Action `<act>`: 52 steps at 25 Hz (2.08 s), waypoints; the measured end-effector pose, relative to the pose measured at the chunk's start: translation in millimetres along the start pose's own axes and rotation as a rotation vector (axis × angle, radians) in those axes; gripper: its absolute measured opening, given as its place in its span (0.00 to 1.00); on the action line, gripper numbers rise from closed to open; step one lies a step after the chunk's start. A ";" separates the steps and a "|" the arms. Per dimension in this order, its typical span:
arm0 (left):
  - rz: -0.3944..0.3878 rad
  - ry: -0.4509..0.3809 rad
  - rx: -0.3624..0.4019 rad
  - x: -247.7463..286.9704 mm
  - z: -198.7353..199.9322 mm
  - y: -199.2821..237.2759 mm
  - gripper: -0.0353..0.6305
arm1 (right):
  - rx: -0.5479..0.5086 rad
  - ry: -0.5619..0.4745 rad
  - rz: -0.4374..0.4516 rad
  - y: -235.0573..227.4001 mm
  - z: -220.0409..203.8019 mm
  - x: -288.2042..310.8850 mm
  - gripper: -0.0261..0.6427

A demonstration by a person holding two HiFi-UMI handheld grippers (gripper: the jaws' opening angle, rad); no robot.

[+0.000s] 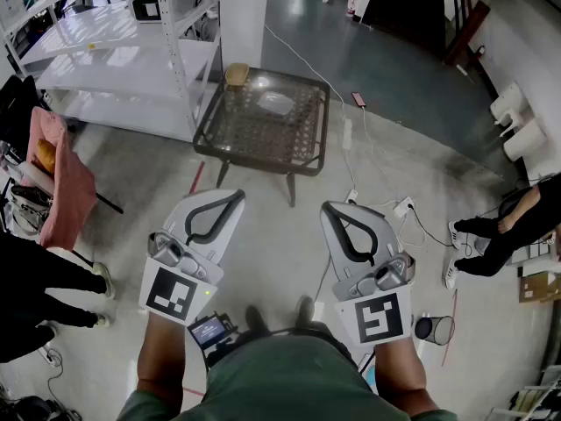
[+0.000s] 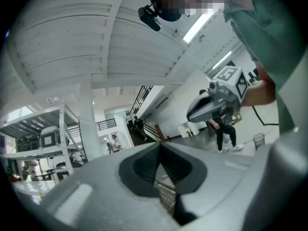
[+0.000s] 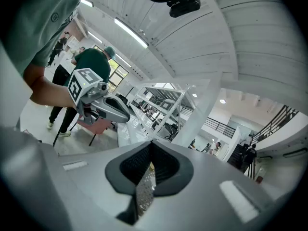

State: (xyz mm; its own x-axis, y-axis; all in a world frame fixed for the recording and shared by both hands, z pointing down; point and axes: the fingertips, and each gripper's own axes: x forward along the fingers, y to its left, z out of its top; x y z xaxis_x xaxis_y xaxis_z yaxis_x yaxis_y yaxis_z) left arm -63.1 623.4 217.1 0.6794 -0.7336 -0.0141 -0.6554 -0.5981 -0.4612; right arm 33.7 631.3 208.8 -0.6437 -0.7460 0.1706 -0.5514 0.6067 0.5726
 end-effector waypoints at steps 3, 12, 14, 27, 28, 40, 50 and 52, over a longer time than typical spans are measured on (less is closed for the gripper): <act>0.000 0.000 -0.003 -1.1 -6.9 10.3 0.05 | 0.003 0.001 0.001 1.8 2.4 12.8 0.05; 0.002 0.004 -0.007 -3.1 -19.7 20.6 0.06 | 0.005 0.006 0.009 8.0 2.7 30.5 0.05; 0.003 0.003 -0.004 -3.4 -20.9 23.1 0.05 | 0.007 0.002 0.011 8.7 4.0 33.8 0.05; -0.011 0.014 -0.021 24.4 -26.1 18.2 0.06 | 0.058 -0.019 0.031 -8.1 -9.5 37.8 0.05; -0.012 0.020 -0.018 29.5 -26.7 17.5 0.06 | 0.064 -0.026 0.029 -13.4 -12.9 38.8 0.05; 0.002 0.137 0.016 155.3 -15.2 -16.4 0.06 | 0.121 -0.081 0.063 -127.8 -102.5 22.4 0.05; 0.114 0.197 -0.055 228.5 -10.4 -25.7 0.06 | 0.118 -0.165 0.137 -197.2 -145.9 28.5 0.05; 0.114 0.203 -0.049 238.7 -10.5 -25.5 0.06 | 0.123 -0.168 0.140 -207.6 -151.0 30.4 0.05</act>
State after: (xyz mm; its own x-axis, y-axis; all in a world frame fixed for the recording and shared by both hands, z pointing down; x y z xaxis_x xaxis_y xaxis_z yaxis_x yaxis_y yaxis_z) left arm 112.4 460.1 234.8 0.5228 -0.8443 0.1175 -0.7428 -0.5189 -0.4231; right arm 208.8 441.2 216.2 -0.7917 -0.6027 0.0994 -0.5046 0.7370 0.4496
